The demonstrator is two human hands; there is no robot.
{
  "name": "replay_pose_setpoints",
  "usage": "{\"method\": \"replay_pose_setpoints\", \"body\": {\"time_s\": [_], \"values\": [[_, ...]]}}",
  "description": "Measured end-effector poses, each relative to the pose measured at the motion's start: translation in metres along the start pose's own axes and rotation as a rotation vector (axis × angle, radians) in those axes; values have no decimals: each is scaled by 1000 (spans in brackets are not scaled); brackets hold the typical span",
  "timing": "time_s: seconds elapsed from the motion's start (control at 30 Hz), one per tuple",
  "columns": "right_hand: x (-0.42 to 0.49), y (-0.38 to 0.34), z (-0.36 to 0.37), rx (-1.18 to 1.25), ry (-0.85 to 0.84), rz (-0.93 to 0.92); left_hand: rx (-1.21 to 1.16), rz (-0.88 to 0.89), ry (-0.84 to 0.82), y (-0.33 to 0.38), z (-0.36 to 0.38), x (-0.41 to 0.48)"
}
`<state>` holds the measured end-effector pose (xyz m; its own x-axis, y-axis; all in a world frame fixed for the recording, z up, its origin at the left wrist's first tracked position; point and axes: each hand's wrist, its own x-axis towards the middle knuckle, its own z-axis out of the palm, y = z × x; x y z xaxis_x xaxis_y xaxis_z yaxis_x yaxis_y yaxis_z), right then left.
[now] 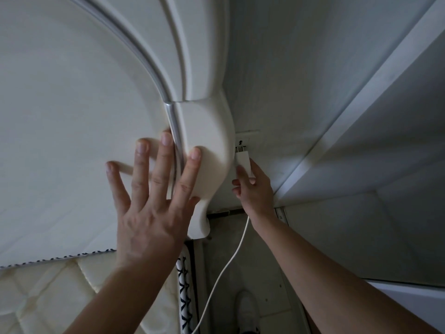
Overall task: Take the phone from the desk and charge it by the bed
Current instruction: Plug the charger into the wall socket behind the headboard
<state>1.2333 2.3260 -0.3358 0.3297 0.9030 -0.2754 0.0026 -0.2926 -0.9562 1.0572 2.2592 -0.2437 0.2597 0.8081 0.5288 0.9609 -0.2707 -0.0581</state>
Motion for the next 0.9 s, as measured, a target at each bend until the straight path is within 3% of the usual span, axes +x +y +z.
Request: {"method": "replay_pose_setpoints", "body": {"time_s": [0.5,0.9], "values": [[13,5,7,-98,22,-67,11,28,4,-3,0,-1],[24,-8,9,-191,49,50,4,37,31,-3,4,-2]]}}
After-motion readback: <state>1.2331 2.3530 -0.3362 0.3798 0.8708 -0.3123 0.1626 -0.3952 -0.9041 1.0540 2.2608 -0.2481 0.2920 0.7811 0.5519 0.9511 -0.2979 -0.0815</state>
